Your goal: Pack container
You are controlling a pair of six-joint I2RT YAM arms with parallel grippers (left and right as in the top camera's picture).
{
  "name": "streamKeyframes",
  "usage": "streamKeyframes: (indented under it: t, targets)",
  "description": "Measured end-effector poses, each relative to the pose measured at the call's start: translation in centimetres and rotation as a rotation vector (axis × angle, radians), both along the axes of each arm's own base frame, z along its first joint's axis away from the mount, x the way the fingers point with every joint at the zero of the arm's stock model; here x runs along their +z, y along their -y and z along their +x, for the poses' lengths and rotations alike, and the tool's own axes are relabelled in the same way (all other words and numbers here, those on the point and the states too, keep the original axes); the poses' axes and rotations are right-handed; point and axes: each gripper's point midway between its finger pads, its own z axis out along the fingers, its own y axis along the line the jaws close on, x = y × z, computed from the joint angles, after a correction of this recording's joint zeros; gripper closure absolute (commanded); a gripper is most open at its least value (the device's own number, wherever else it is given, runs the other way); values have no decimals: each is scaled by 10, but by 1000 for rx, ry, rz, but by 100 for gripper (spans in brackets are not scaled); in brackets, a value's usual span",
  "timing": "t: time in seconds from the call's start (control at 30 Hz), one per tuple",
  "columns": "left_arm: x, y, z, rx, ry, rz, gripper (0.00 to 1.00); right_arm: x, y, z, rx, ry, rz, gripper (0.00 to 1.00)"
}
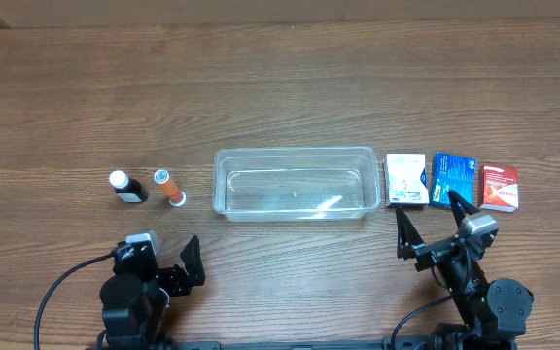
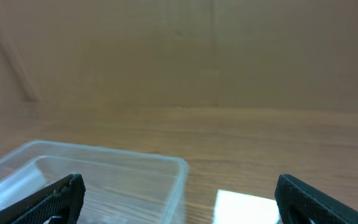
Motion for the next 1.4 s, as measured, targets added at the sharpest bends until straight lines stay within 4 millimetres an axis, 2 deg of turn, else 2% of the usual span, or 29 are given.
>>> streamKeyframes:
  t: [0.07, 0.13, 0.2, 0.3, 0.37, 0.5, 0.57, 0.63, 0.77, 0.87, 0.93, 1.07, 1.27, 1.4]
  targets:
    - [0, 0, 0, 0, 0, 0, 0, 2, -4, -2, 22, -19, 27, 0]
    - [0, 0, 0, 0, 0, 0, 0, 13, -4, -4, 24, -38, 41, 0]
    - [0, 0, 0, 0, 0, 0, 0, 51, -3, -3, 13, -49, 53, 0]
    - [0, 0, 0, 0, 1, 0, 0, 80, 1, 4, -9, -198, 65, 0]
    - [0, 0, 0, 0, 1, 0, 0, 88, 5, 17, -34, -352, 74, 0]
    - [0, 0, 0, 1, 1, 0, 0, 64, 12, 39, -73, -799, 91, 0]
    - [0, 0, 0, 1, 1, 0, 0, 56, 15, 63, -83, -951, 96, 0]
    - [0, 0, 0, 0, 1, 0, 0, 43, 17, 87, -83, -1025, 99, 0]
    - [-1, 0, 0, 0, 0, 0, 0, -18, 17, 103, -76, -1250, 116, 0]
    - [-1, 0, 0, 0, 0, 0, 0, -57, 16, 109, -86, -1374, 101, 0]
    - [0, 0, 0, 0, 0, 0, 0, -76, 18, 118, -139, -1397, 65, 0]
    - [0, 0, 0, 0, 0, 0, 0, -97, 18, 131, -216, -1405, 19, 0]
    - [0, 0, 0, 0, 0, 0, 0, -131, 38, 130, -390, -1452, -40, 0]
    - [-1, 0, 0, 0, 0, 0, 0, -146, 39, 123, -394, -1461, -49, 0]
